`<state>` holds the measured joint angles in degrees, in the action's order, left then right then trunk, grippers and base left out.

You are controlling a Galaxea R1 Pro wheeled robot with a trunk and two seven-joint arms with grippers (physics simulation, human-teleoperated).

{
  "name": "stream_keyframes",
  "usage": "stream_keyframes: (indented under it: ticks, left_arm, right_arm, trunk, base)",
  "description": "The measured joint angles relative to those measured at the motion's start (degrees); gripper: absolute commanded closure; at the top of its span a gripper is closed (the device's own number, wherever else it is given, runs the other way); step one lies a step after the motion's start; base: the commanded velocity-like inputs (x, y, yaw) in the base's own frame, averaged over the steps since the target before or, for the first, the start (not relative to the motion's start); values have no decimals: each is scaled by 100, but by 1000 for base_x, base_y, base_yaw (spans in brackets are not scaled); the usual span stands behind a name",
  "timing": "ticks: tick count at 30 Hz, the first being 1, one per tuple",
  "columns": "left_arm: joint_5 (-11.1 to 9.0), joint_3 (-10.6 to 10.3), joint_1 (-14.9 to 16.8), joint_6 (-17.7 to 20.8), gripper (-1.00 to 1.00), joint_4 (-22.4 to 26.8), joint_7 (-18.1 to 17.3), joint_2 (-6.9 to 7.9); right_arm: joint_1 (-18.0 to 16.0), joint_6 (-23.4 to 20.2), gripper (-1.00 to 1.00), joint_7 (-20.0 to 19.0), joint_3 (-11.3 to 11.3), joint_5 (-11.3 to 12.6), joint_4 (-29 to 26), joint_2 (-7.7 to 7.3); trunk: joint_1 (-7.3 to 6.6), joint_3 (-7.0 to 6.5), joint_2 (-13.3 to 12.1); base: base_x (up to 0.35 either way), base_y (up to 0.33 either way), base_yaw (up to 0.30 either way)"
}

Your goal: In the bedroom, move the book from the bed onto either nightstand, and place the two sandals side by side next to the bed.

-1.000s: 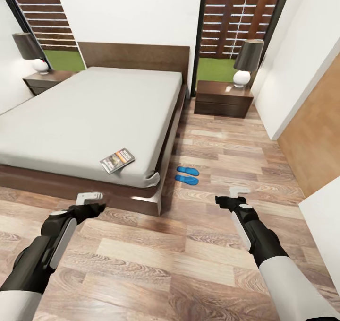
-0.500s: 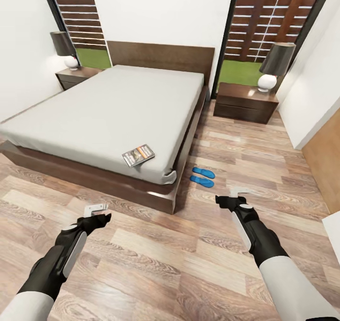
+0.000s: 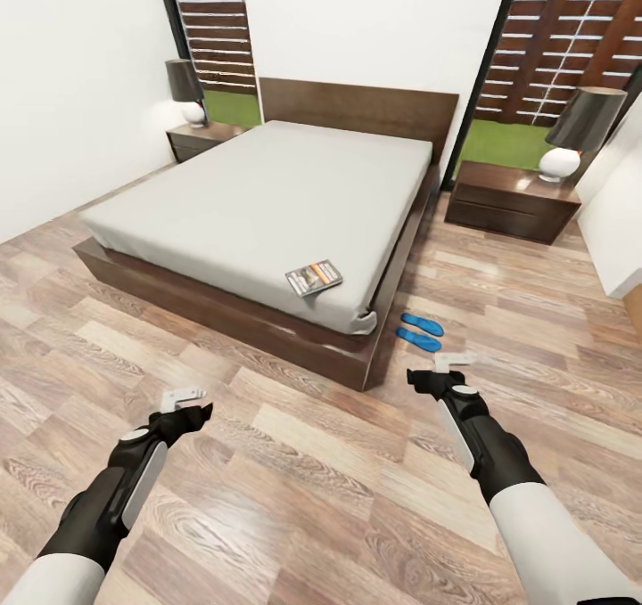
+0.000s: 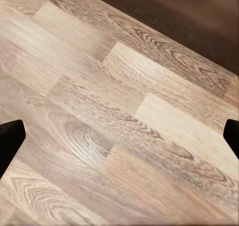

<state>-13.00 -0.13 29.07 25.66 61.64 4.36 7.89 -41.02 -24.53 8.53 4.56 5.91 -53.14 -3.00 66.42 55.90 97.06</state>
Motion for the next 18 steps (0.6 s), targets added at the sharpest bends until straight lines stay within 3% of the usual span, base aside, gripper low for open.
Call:
stream_keyframes:
  ticks: [8,18]
  left_arm:
    - [-4,0,0,0,-100,-10,-2,-8]
    - [-23,6,0,-10,-100,-26,33,-8]
  right_arm:
    - [0,15,-100,13,2,-23,14,1]
    - [0,16,-100,31,-2,-18,32,1]
  trunk:
    - [-2,-2,0]
    - [-2,-2,0]
  base:
    - [-116,232,14]
    - [-5,16,0]
